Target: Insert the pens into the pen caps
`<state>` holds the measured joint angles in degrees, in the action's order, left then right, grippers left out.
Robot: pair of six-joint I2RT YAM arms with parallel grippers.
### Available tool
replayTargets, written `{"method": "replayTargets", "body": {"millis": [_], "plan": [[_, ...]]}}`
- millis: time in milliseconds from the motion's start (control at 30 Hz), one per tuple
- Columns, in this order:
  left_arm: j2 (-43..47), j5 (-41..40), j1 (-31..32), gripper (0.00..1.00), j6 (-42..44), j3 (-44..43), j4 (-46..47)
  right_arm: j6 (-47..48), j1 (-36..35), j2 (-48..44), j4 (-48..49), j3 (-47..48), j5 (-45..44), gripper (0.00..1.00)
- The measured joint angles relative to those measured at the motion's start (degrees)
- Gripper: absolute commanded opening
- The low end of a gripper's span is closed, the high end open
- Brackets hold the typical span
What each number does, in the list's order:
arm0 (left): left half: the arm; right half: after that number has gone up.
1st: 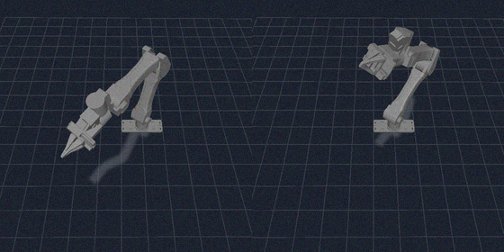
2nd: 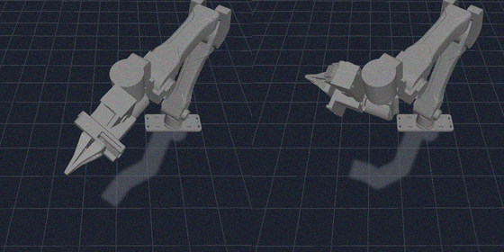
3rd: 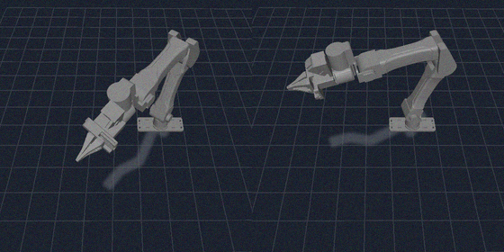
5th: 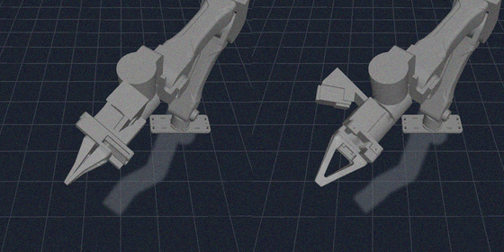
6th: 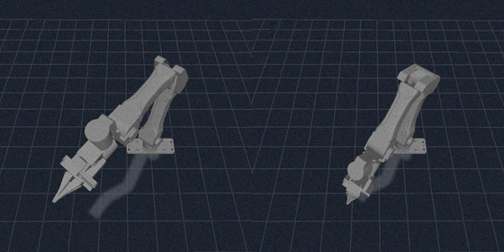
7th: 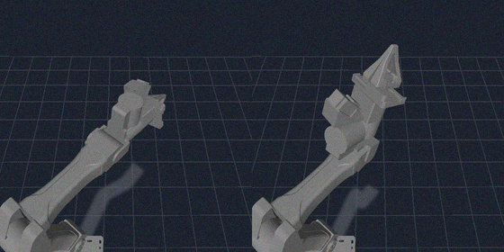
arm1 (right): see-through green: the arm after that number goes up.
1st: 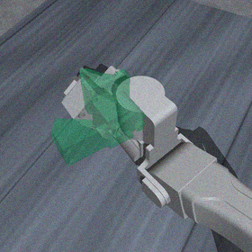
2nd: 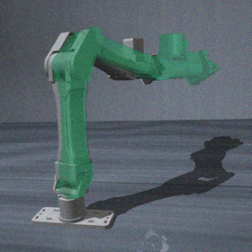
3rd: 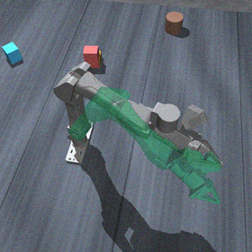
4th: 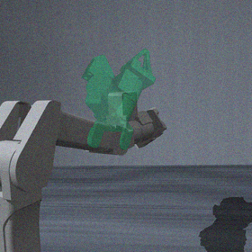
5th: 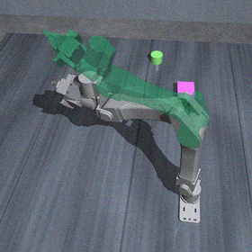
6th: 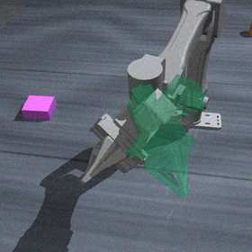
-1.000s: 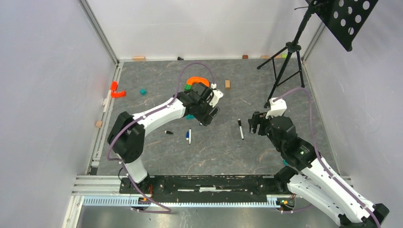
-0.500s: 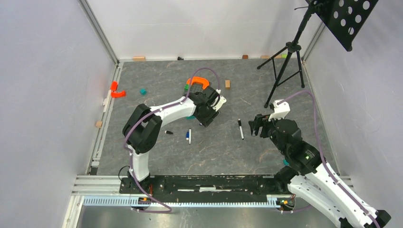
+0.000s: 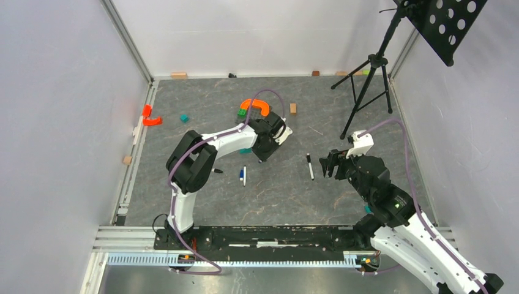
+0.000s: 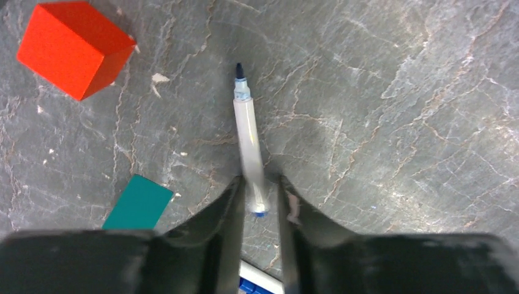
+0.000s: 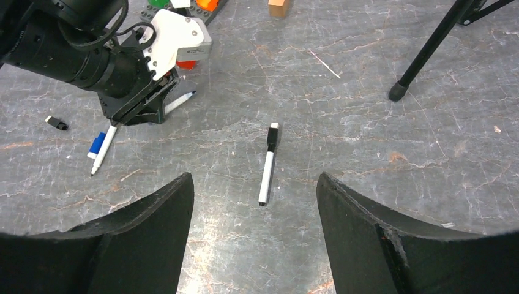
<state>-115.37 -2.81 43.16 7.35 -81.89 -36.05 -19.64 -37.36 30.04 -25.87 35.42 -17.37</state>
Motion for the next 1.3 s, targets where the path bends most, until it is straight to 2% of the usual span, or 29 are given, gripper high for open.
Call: {"method": "replayTargets", "body": {"millis": [133, 300, 600, 833, 1067, 1300], "plan": [[-1.0, 0.8, -0.1, 0.11, -0.1, -1.3, -0.9, 0.0, 0.0, -0.6, 0.0, -0.1, 0.4, 0.77], [-1.2, 1.5, -0.1, 0.02, -0.1, -1.6, -1.3, 0.0, 0.0, -1.1, -0.2, -0.1, 0.4, 0.76], [-0.1, 5.4, 0.3, 0.02, -0.7, -1.3, -1.5, -1.3, 0.0, -8.4, 2.0, -4.4, -0.5, 0.76], [7.4, 10.1, 1.4, 0.02, -2.7, -0.3, -0.7, -3.7, 0.0, -13.2, 6.3, -8.1, -1.3, 0.74], [14.0, 14.1, 1.4, 0.02, -6.2, 0.8, 1.8, -8.4, 0.0, -18.9, 14.7, -15.3, -0.4, 0.74], [20.0, 18.6, 1.4, 0.02, -10.2, 3.9, 4.6, -12.6, 0.0, -17.9, 25.2, -20.1, 4.6, 0.73]]}}
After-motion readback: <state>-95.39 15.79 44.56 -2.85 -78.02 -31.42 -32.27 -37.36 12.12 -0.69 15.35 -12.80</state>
